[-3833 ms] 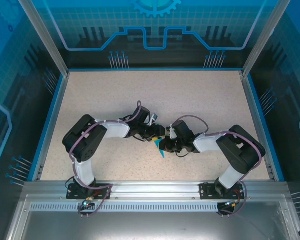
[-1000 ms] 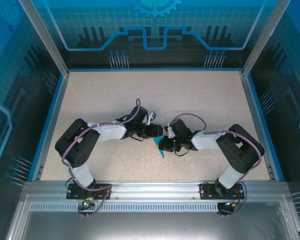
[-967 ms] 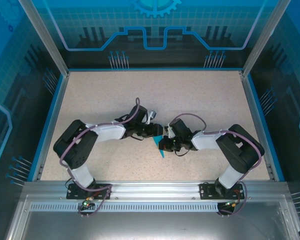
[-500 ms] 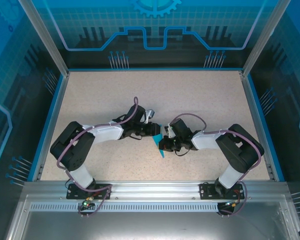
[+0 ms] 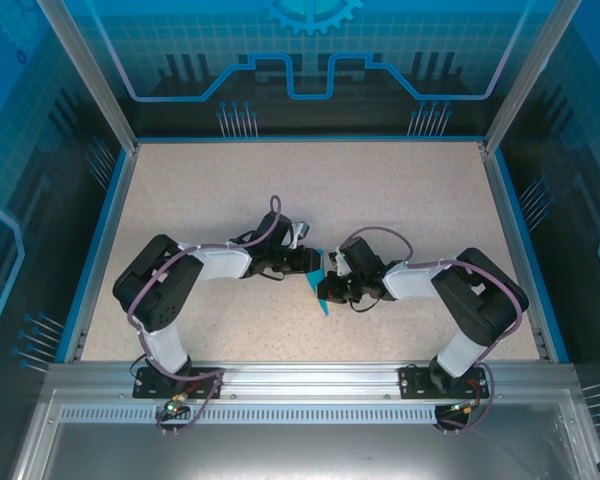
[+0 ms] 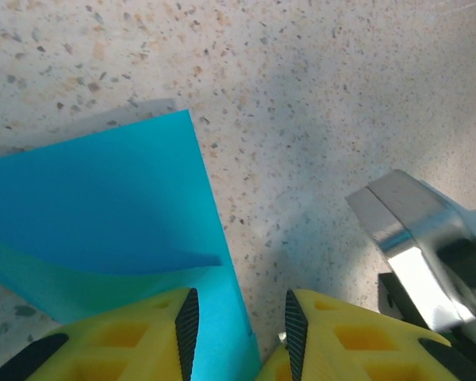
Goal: Fold a paper plane with a square sheet of paper (pick it up from the middle)
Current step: Fold the wing for the fifth time at the center of the table.
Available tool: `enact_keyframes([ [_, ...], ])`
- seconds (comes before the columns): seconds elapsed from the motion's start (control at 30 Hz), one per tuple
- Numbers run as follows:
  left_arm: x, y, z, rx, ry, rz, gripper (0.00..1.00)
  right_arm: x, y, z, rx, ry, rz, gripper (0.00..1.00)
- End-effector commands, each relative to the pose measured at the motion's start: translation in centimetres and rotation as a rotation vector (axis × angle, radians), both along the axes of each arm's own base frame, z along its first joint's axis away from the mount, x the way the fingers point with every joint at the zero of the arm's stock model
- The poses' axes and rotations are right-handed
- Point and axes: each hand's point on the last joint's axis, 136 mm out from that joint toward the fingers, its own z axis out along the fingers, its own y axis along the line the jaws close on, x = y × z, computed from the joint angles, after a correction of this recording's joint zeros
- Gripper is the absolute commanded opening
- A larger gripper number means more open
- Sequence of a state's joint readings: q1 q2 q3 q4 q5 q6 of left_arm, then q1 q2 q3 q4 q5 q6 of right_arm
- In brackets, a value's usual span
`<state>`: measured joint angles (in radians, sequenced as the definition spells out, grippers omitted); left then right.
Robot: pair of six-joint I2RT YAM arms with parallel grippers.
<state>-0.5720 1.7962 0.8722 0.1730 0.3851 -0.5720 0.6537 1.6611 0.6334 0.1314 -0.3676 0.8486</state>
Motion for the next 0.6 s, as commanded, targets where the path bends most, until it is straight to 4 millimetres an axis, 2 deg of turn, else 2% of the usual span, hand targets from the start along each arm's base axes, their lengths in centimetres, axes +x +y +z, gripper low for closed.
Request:
enact_keyframes([
  [0.0, 0.6, 0.2, -1.1, 0.009, -0.019, -0.01, 0.38, -3.7, -4.0, -4.4, -0.174, 0.161, -0.027, 0.06],
  [0.27, 1.4, 0.9, -3.1, 0.057, 0.021, 0.0, 0.38, -4.2, -4.5, -4.3, -0.183, 0.166, -0.025, 0.06],
  [0.57, 2.6, 1.8, -2.7, 0.069, 0.026, 0.009, 0.38, -4.6, -4.9, -4.4, -0.2, 0.169, -0.01, 0.05],
])
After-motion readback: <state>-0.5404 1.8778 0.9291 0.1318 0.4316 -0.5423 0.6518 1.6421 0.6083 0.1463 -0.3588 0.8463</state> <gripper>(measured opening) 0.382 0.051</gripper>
